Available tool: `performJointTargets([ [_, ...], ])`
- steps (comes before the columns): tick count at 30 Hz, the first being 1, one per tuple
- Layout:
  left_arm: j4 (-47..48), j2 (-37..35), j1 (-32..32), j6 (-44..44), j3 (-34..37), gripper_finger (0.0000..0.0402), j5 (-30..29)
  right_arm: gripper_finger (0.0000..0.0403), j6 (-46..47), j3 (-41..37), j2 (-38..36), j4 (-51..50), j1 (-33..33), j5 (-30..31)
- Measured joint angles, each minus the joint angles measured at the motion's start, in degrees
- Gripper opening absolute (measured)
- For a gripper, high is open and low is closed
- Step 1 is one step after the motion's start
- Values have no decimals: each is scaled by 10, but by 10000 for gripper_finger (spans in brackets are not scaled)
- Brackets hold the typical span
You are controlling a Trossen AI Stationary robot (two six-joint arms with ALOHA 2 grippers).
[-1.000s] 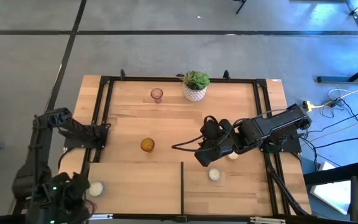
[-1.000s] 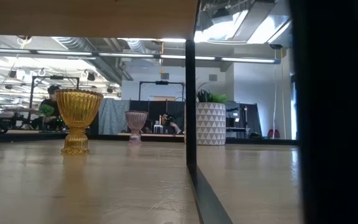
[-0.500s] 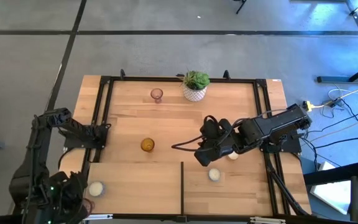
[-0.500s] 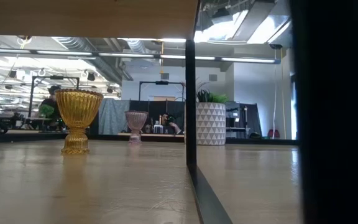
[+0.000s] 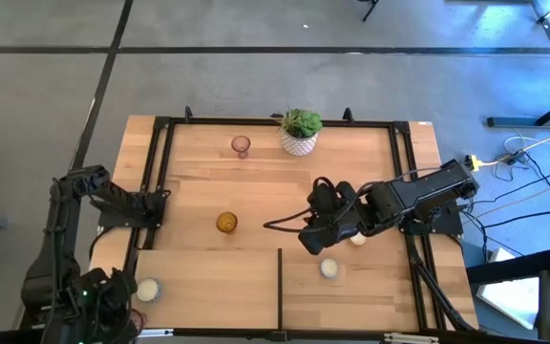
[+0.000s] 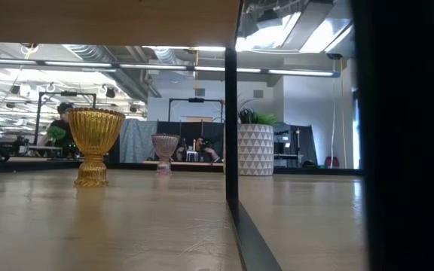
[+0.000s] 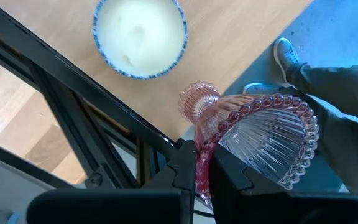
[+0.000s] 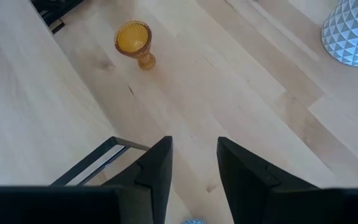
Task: Pick & Place candle stick holders
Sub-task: Put the bottom pink glass on the shelf
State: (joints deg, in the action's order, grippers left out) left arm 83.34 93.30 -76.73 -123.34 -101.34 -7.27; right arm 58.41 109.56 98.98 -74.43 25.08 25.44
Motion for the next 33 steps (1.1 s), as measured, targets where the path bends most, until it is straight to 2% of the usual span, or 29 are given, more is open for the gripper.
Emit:
performJointTargets([
  [7, 3, 0, 0, 2, 3, 17, 0, 131, -5, 0, 0, 2, 0, 0],
  [16, -9, -18, 0, 3, 40, 17, -3, 131, -6, 0, 0, 3, 0, 0],
  [33, -13, -40, 21, 36, 41, 22, 3, 131, -8, 0, 0, 16, 0, 0],
])
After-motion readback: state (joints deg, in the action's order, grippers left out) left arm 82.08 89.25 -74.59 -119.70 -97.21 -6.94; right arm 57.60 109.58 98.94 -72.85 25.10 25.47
